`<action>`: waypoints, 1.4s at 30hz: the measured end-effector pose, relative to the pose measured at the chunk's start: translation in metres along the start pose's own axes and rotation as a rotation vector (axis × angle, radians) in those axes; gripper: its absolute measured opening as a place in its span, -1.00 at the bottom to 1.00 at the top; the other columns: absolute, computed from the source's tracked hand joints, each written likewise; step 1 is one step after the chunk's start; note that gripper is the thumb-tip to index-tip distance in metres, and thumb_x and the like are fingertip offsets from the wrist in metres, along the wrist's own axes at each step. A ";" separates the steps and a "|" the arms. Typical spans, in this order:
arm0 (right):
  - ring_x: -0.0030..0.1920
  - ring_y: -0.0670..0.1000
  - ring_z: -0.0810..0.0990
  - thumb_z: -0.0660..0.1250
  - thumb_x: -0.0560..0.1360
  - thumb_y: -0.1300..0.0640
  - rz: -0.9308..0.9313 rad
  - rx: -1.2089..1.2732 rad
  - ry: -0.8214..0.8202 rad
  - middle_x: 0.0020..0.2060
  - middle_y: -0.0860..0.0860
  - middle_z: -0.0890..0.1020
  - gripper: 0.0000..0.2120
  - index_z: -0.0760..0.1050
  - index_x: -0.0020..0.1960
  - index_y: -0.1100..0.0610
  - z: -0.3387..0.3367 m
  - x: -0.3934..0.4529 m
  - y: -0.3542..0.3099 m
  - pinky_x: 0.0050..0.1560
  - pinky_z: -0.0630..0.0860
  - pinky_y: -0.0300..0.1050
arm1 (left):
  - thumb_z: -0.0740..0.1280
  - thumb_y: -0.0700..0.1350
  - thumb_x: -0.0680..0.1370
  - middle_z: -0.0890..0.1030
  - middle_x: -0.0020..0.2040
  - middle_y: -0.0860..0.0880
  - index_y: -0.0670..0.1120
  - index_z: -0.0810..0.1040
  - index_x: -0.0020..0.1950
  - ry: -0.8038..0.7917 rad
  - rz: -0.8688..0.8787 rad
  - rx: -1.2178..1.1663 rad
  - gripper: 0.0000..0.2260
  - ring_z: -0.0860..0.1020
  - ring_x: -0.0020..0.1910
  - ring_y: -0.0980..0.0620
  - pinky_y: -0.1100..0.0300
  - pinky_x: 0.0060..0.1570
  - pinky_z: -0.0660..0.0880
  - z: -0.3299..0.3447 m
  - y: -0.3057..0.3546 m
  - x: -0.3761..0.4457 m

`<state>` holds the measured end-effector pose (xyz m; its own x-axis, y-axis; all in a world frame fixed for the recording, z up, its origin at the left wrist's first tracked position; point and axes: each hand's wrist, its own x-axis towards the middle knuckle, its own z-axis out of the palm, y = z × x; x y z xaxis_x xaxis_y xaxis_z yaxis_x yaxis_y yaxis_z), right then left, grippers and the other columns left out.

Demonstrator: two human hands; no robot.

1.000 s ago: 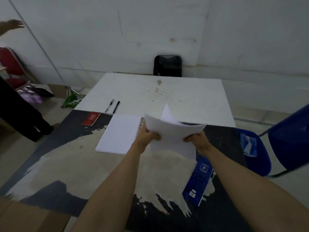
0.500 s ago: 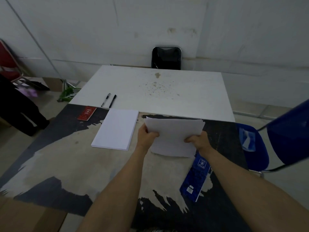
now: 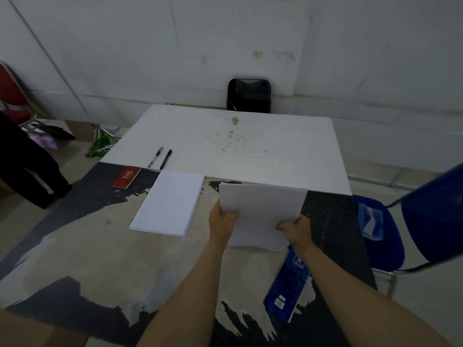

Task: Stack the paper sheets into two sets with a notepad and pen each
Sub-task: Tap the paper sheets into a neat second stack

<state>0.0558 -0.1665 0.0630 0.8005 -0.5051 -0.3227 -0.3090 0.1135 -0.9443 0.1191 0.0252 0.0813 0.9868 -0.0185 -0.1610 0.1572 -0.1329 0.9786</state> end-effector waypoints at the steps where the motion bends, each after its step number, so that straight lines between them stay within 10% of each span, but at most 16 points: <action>1: -0.17 0.08 0.57 0.36 0.37 0.54 0.007 -0.005 -0.004 -0.21 0.12 0.61 -0.76 0.60 -0.16 0.24 0.001 0.001 0.005 -0.17 0.54 -0.08 | 0.31 -0.19 0.30 0.66 -0.05 -0.07 -0.04 0.61 0.04 0.007 0.005 0.002 -0.67 0.60 -0.07 -0.08 0.03 -0.15 0.55 0.003 -0.005 0.000; 12: -0.10 -0.01 0.64 0.41 0.44 0.44 -0.053 -0.126 -0.168 -0.08 0.01 0.66 -0.69 0.58 0.09 0.15 0.011 0.013 -0.023 -0.23 0.55 -0.19 | 0.32 -0.31 0.43 0.61 -0.11 0.06 -0.05 0.55 0.04 0.024 0.027 0.102 -0.75 0.59 -0.12 0.00 0.25 -0.25 0.50 -0.012 0.013 0.027; 18: -0.11 0.11 0.60 0.27 0.44 0.39 -0.002 -0.210 -0.174 -0.05 0.20 0.65 -0.74 0.54 0.11 0.28 0.087 0.031 -0.059 -0.15 0.50 -0.08 | 0.23 -0.26 0.54 0.51 0.27 -0.04 0.00 0.32 0.46 -0.128 -0.017 0.271 -0.51 0.48 0.17 -0.05 0.00 0.24 0.45 -0.078 0.034 0.077; 42: -0.03 0.09 0.63 0.35 0.48 0.18 0.231 -0.843 -0.186 0.09 0.09 0.59 -0.65 0.41 0.24 0.14 0.373 0.126 0.028 -0.16 0.65 -0.02 | 0.31 -0.38 0.48 0.59 0.17 -0.15 -0.22 0.45 0.32 -0.120 -0.232 0.552 -0.59 0.51 0.08 -0.04 0.23 0.02 0.39 -0.261 -0.093 0.300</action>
<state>0.3395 0.0926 -0.0280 0.7195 -0.3921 -0.5732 -0.6887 -0.5086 -0.5166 0.4111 0.2909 -0.0248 0.9130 -0.0348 -0.4064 0.2919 -0.6401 0.7107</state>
